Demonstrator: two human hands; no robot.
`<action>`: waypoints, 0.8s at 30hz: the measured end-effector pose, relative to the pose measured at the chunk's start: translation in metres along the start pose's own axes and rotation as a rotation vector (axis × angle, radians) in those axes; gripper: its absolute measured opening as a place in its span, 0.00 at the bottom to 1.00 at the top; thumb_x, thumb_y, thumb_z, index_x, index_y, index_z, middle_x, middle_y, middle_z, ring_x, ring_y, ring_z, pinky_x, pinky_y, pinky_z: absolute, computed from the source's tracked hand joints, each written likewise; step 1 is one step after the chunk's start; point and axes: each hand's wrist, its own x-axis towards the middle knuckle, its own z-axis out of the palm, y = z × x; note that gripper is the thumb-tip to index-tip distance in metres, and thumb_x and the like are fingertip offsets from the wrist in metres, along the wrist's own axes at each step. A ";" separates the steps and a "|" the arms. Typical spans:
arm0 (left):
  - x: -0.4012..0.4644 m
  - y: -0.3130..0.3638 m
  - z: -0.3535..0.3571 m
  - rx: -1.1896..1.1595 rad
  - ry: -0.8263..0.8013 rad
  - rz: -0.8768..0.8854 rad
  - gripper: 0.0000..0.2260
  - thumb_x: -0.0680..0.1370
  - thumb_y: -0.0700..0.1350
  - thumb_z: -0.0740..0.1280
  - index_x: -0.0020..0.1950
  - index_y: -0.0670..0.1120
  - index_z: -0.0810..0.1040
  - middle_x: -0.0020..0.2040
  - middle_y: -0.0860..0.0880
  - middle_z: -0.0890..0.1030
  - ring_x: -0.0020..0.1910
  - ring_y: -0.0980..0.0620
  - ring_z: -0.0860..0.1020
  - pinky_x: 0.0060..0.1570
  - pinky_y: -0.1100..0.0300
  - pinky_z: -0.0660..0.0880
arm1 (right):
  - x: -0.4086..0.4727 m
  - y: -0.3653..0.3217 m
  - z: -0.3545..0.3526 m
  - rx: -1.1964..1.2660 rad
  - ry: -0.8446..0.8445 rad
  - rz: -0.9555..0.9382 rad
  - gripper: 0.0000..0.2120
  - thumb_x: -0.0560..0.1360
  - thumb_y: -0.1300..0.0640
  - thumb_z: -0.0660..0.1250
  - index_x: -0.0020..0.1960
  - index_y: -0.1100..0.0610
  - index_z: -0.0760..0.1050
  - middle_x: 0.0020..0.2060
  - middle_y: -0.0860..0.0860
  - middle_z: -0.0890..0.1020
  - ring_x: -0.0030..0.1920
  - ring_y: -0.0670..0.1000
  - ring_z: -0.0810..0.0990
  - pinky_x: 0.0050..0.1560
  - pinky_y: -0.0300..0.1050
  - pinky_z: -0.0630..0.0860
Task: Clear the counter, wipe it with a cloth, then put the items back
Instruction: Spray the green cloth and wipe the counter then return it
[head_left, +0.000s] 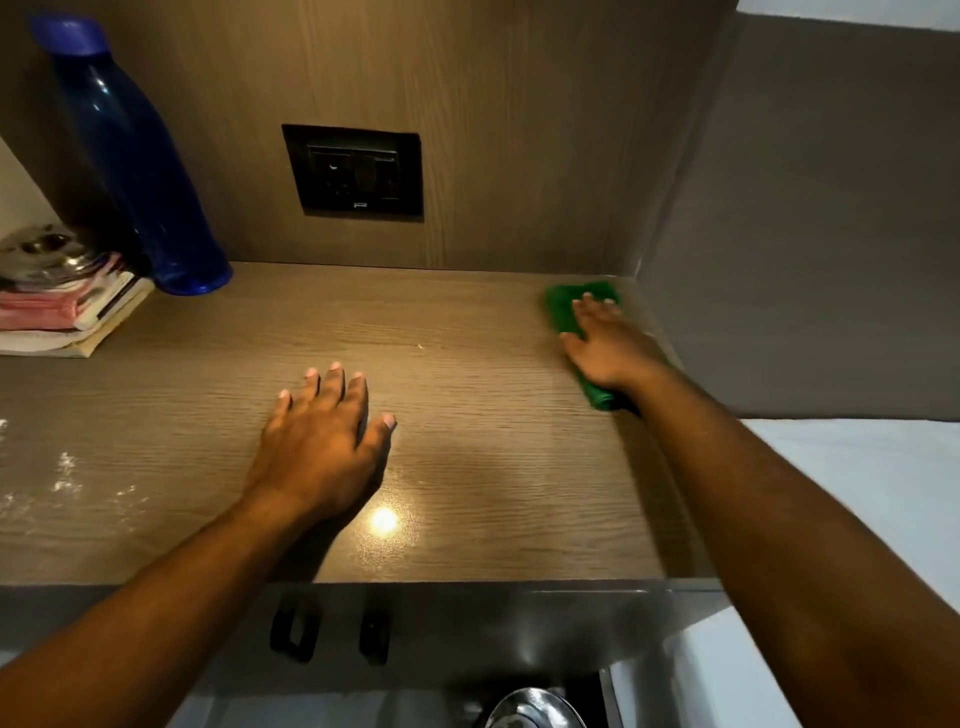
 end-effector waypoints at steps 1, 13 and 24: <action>0.000 0.000 0.000 0.000 -0.002 0.001 0.32 0.78 0.64 0.44 0.78 0.49 0.51 0.80 0.47 0.51 0.79 0.46 0.48 0.76 0.46 0.48 | 0.002 0.015 -0.002 -0.002 0.009 0.083 0.32 0.81 0.43 0.50 0.80 0.56 0.50 0.80 0.53 0.50 0.79 0.55 0.49 0.78 0.53 0.48; 0.004 -0.003 0.009 -0.018 0.030 0.001 0.33 0.76 0.65 0.39 0.78 0.51 0.49 0.80 0.49 0.49 0.79 0.48 0.45 0.76 0.47 0.46 | 0.067 -0.163 0.025 0.074 0.004 0.001 0.30 0.80 0.47 0.49 0.79 0.57 0.51 0.80 0.53 0.50 0.79 0.58 0.48 0.76 0.62 0.46; 0.004 -0.004 0.009 -0.017 0.038 -0.001 0.33 0.77 0.66 0.38 0.78 0.52 0.49 0.80 0.50 0.48 0.79 0.50 0.45 0.76 0.49 0.45 | 0.057 0.032 -0.013 0.043 0.040 0.044 0.30 0.81 0.45 0.54 0.79 0.57 0.54 0.79 0.54 0.56 0.79 0.55 0.53 0.77 0.49 0.49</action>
